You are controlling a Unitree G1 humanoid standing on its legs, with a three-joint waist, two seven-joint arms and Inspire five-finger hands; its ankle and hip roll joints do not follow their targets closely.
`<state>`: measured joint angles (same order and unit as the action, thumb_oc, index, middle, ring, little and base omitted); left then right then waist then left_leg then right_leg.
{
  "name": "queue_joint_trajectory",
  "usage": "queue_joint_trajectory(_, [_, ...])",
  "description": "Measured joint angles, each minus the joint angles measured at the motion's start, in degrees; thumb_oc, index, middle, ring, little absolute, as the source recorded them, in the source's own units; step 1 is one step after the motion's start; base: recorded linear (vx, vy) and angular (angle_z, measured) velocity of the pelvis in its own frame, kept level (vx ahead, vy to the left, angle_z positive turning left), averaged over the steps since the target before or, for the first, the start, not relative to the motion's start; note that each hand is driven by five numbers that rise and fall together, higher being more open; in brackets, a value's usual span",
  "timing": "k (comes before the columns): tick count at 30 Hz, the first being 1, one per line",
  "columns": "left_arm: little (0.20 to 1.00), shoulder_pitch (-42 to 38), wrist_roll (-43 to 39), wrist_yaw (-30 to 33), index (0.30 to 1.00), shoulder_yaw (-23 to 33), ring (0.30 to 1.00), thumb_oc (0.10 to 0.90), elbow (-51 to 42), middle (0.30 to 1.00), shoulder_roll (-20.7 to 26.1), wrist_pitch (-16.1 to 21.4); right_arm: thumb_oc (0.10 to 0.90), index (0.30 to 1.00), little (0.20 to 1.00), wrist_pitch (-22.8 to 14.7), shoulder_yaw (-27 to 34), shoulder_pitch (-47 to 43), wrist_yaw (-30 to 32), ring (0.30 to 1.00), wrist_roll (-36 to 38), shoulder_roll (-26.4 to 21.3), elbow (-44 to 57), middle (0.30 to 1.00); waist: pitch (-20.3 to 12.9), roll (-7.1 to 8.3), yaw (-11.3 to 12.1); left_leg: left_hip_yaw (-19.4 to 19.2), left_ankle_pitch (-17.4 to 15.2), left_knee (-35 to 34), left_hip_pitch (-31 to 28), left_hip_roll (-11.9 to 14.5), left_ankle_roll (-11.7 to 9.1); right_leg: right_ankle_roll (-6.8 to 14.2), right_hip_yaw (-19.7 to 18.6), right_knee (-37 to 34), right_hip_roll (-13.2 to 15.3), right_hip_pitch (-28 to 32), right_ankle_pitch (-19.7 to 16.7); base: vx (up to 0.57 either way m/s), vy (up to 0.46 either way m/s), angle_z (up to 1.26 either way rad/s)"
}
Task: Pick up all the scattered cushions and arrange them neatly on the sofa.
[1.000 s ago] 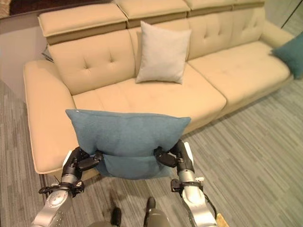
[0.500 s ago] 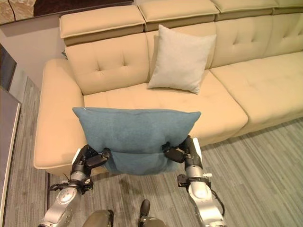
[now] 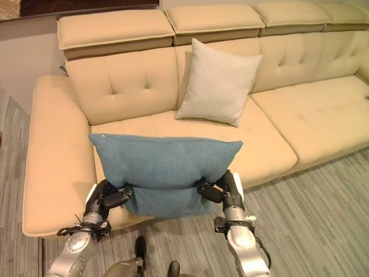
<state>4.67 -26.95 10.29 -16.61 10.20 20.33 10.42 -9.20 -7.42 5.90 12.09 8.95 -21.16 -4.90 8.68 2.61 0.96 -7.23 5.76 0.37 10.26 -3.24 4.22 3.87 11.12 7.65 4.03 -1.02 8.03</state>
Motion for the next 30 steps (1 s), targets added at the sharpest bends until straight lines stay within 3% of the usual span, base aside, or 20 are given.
queue_joint_trajectory(2, [0.300,-0.51,0.00,0.00,0.300,0.58,0.300,0.400,0.02,0.300,1.00,-0.15,0.400,0.300,0.300,0.13,-0.13,-0.29,-0.61,0.300,-0.28,0.59,0.00,0.300,0.14,-0.25,0.19,0.37,-0.05,-0.82,-1.46,-0.17,0.10,1.88,-0.71,9.87,1.24,-3.89,1.42,0.06,0.095,0.04])
queue_joint_trajectory(3, [0.300,-0.63,0.01,0.00,0.300,0.71,0.300,0.400,0.02,0.300,1.89,-0.16,0.400,0.300,0.300,0.13,-0.50,-0.16,-0.96,0.300,-1.09,1.32,0.01,0.300,0.18,-0.33,0.25,1.53,-0.62,-0.82,-3.10,-0.13,0.87,4.04,-0.79,20.09,2.39,-7.85,2.90,0.09,0.067,0.22])
queue_joint_trajectory(6, [0.300,-0.71,0.00,0.00,0.300,1.28,0.300,0.400,0.03,0.300,2.75,-0.14,0.400,0.300,0.300,0.12,-1.07,-0.14,-1.46,0.300,-1.55,2.10,0.82,0.300,0.32,-0.57,0.53,2.30,-2.83,-0.85,-5.91,-0.37,1.63,4.90,-4.12,23.07,3.47,-11.39,3.66,0.11,0.025,0.20])
queue_joint_trajectory(8, [0.300,-0.79,0.00,0.00,0.300,1.51,0.300,0.400,0.03,0.300,2.67,-0.14,0.400,0.300,0.300,0.10,-1.03,-0.54,-1.47,0.300,-1.70,2.14,1.12,0.300,0.53,-0.90,0.29,3.56,-2.98,-1.20,-6.34,-0.73,1.49,4.73,-6.41,20.14,3.89,-13.87,3.53,0.10,-0.023,0.27])
queue_joint_trajectory(10, [0.300,-0.42,-0.01,0.00,0.300,1.54,0.300,0.400,0.10,0.300,2.66,-0.15,0.400,0.300,0.300,0.11,-1.06,-0.79,-1.61,0.300,-2.15,2.11,1.09,0.300,0.62,-1.04,0.34,4.27,-3.04,-1.79,-6.97,-0.75,1.29,3.11,-6.97,13.15,4.05,-15.24,1.62,0.11,-0.046,0.25])
queue_joint_trajectory(12, [0.300,0.06,-0.01,0.00,0.300,1.48,0.300,0.400,0.16,0.300,2.40,-0.15,0.400,0.300,0.300,0.11,-1.07,-0.75,-1.65,0.300,-2.20,2.08,0.90,0.300,0.63,-0.90,0.33,5.13,-3.59,-1.75,-7.56,-0.73,0.80,2.86,-6.97,8.68,3.88,-16.21,-2.44,0.15,-0.083,0.18])
queue_joint_trajectory(13, [0.300,0.10,0.00,-0.02,0.300,1.65,0.300,0.400,0.61,0.300,1.80,-0.12,0.400,0.300,0.300,0.11,-1.09,-0.94,-1.70,0.300,-2.28,1.99,0.79,0.300,0.66,-1.03,0.48,6.18,-5.20,-1.68,-7.55,-0.48,0.87,3.11,-9.33,7.76,2.71,-17.86,-3.98,0.04,-0.025,0.08])
queue_joint_trajectory(15, [0.300,0.24,0.00,0.00,0.300,1.67,0.300,0.400,1.08,0.300,1.57,-0.17,0.400,0.300,0.300,0.12,-1.01,-0.64,-1.59,0.300,-2.52,1.99,0.69,0.300,0.84,-0.78,-0.46,6.99,-4.34,-1.50,-7.56,-0.77,-0.04,3.50,-10.08,2.90,2.48,-17.88,-7.90,0.10,-0.112,0.41])
queue_joint_trajectory(16, [0.300,1.23,0.01,-0.44,0.300,1.51,0.300,0.400,1.17,0.300,1.49,-0.17,0.400,0.300,0.300,0.12,-0.90,0.08,-1.60,0.300,-2.66,1.96,-0.06,0.300,0.26,1.16,-0.81,8.14,-5.32,-1.82,-8.71,-2.04,-1.24,1.96,-9.66,-0.23,4.01,-16.74,-13.88,0.11,-0.137,0.69])
queue_joint_trajectory(18, [0.300,2.41,0.07,-0.59,0.300,0.78,0.300,0.400,0.91,0.300,0.03,-0.27,0.400,0.300,0.300,0.23,-0.55,0.48,-1.33,0.300,-2.65,1.54,-1.46,0.300,-0.07,-0.09,-1.67,9.68,-5.77,-1.65,-9.03,0.14,-2.87,-0.02,-6.94,-4.51,1.87,-13.56,-16.39,0.02,-0.025,0.35])
queue_joint_trajectory(20, [0.300,2.53,0.05,-0.79,0.300,0.96,0.300,0.400,0.89,0.300,-0.62,-0.29,0.400,0.300,0.300,0.25,-0.62,-0.37,-1.32,0.300,-2.66,0.83,-1.50,0.300,0.11,-0.63,-1.14,9.59,-6.25,-1.78,-8.86,3.61,-5.42,-1.66,-6.05,-6.01,-1.33,-12.75,-16.67,0.12,-0.158,-0.03])
queue_joint_trajectory(21, [0.300,2.52,0.06,-0.84,0.300,1.01,0.300,0.400,1.40,0.300,-1.86,-0.37,0.400,0.300,0.300,0.26,-0.54,-0.12,-1.12,0.300,-2.63,0.76,-2.13,0.300,0.24,-0.92,-2.07,11.18,-6.34,-2.14,-9.67,4.57,-6.05,-2.06,-4.56,-6.47,-1.94,-10.98,-15.95,0.12,-0.158,0.37])
queue_joint_trajectory(23, [0.300,2.54,0.05,-0.89,0.300,0.55,0.300,0.400,0.91,0.300,-2.73,-0.50,0.400,0.300,0.300,0.31,0.69,0.79,-0.71,0.300,-2.62,0.83,-2.12,0.300,-0.26,-0.50,-2.11,10.64,-6.43,-1.72,-10.31,4.70,-6.47,-2.19,-3.65,-7.83,-2.66,-9.55,-15.61,0.00,0.000,0.34])
queue_joint_trajectory(30, [0.300,1.31,0.05,-1.37,0.300,0.47,0.300,0.400,0.76,0.300,-3.11,-0.47,0.400,0.300,0.300,0.14,1.12,-1.85,-0.67,0.300,-2.60,-0.14,-2.09,0.300,-0.13,-1.71,-1.93,10.02,-6.24,-2.22,-9.03,6.75,-7.81,-3.30,-3.15,-7.67,-4.27,-10.52,-15.58,0.07,-0.140,-0.01])
